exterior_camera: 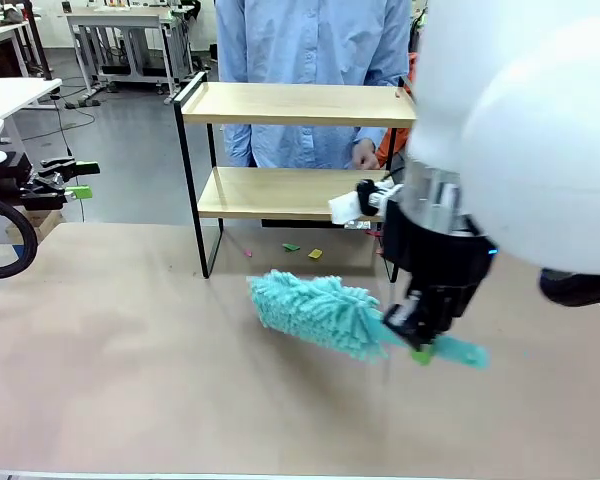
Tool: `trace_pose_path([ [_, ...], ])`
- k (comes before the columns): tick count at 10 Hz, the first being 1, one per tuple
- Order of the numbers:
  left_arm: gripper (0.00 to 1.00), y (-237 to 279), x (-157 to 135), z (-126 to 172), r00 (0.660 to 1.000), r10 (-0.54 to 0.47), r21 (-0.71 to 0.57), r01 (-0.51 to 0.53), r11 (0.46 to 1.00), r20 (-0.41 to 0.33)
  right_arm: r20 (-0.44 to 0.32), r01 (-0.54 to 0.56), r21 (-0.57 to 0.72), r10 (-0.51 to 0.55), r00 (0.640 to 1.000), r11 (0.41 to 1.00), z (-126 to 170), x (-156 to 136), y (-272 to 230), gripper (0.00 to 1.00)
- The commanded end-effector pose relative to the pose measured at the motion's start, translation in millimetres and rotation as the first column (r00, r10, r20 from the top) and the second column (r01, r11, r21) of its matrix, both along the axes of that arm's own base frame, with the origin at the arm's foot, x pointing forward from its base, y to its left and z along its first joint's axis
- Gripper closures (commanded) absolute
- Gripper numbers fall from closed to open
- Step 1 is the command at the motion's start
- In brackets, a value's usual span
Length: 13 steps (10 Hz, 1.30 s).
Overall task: Clean the shelf.
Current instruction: Clean the specific section of the Shelf indicated by the human with the Duster.
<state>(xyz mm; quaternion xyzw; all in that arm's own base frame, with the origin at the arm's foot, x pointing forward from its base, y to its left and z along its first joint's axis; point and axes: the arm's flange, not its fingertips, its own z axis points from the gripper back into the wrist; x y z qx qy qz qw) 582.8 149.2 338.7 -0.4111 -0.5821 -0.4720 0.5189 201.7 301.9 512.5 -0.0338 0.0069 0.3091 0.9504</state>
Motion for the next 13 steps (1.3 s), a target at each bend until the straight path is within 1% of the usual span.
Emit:
trace_pose_path([
  [1, 0.0, -0.9, -2.3, 3.2, 1.0, -0.003, 0.004, 0.003, 1.0, 0.004, 0.075, 0.134, 0.055, -0.137, 0.988, 0.99, -6.4, 11.8, 35.0, 0.87],
  [2, 0.0, -0.9, -2.3, 3.2, 1.0, -0.003, 0.004, 0.003, 1.0, 0.004, 0.096, 0.188, 0.102, -0.198, 0.976, 0.977, -14.5, 20.1, 52.6, 0.87],
  [3, 0.0, -0.9, -2.3, 3.2, 1.0, -0.003, 0.004, 0.003, 1.0, 0.004, 0.071, 0.226, 0.143, -0.238, 0.969, 0.964, -17.9, 28.8, 59.4, 0.87],
  [4, 0.0, -0.9, -2.3, 3.2, 1.0, -0.003, 0.004, 0.003, 1.0, 0.004, -0.036, 0.239, 0.191, -0.236, 0.971, 0.952, -19.4, 38.5, 59.7, 0.87],
  [5, 0.0, -0.9, -2.3, 3.2, 1.0, -0.003, 0.004, 0.003, 1.0, 0.004, 0.068, 0.176, 0.099, -0.183, 0.981, 0.979, -12.5, 16.9, 46.7, 0.87],
  [9, 0.0, -0.9, -2.3, 3.2, 1.0, -0.003, 0.004, 0.003, 1.0, 0.004, 0.068, 0.176, 0.099, -0.183, 0.981, 0.979, -12.5, 16.9, 46.7, 0.87],
  [10, 0.0, -0.9, -2.3, 3.2, 1.0, -0.003, 0.004, 0.003, 1.0, 0.004, 0.042, 0.19, 0.107, -0.195, 0.98, 0.976, -13.3, 18.7, 51.4, 0.87],
  [11, 0.0, -0.9, -2.3, 3.2, 1.0, -0.003, 0.004, 0.003, 1.0, 0.004, 0.101, 0.224, 0.097, -0.234, 0.967, 0.97, -20.1, 24.3, 73.8, 0.87],
  [12, 0.0, -0.9, -2.3, 3.2, 1.0, -0.003, 0.004, 0.003, 1.0, 0.004, 0.144, 0.247, 0.118, -0.263, 0.954, 0.962, -26.3, 31.6, 93.0, 0.87],
  [13, 0.0, -0.9, -2.3, 3.2, 1.0, -0.003, 0.004, 0.003, 1.0, 0.004, 0.15, 0.268, 0.135, -0.287, 0.946, 0.954, -33.0, 38.3, 108.7, 0.87],
])
